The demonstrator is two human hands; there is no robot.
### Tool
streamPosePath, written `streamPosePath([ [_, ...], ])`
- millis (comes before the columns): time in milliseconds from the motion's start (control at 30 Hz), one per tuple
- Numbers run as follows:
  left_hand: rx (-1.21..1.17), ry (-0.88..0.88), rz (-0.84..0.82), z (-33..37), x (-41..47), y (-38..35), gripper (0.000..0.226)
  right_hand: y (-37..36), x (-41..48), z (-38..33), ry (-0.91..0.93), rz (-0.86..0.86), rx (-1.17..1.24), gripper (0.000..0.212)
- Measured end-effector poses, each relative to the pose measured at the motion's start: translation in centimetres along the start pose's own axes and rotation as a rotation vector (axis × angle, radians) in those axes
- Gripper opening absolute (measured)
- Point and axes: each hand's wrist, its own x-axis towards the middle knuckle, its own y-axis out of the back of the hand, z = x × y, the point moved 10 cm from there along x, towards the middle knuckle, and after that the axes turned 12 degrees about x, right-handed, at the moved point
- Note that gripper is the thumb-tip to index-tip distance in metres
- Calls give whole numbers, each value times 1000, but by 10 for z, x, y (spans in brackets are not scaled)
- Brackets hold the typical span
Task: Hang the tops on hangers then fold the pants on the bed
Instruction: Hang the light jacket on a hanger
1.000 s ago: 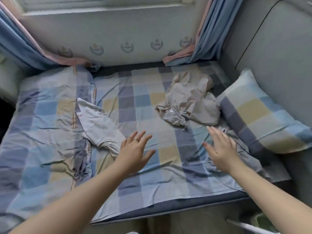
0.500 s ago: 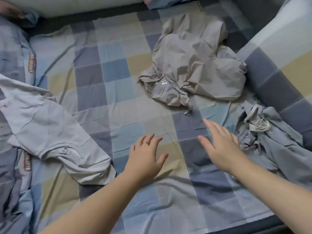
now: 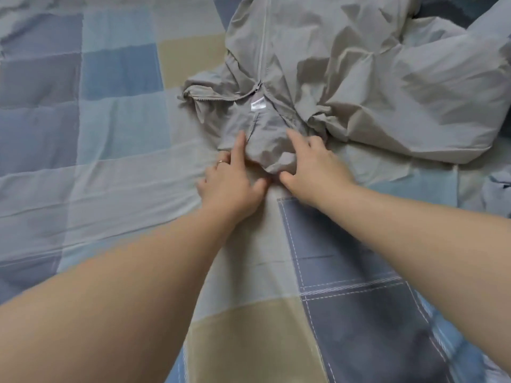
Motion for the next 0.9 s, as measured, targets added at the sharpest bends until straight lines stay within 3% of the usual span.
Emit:
streamPosePath([
  [100, -40, 40, 152, -5, 25, 1, 43, -7, 13, 2, 23, 161, -250, 29],
  [200, -127, 44, 166, -8, 37, 0, 19, -7, 19, -2, 76, 203, -255, 24],
  [300, -167, 49, 50, -11, 45, 1, 15, -1, 27, 1, 69, 78, -218, 31],
  [467, 12, 41, -135, -14, -20, 3, 13, 7, -15, 13, -163, -180, 9, 35],
  [633, 130, 85, -299, -47, -171, -1, 17, -21, -147, -2, -110, -239, 116, 34],
  [900, 223, 142, -632, -113, -403, 6, 15, -85, -378, -31, -93, -450, 251, 52],
])
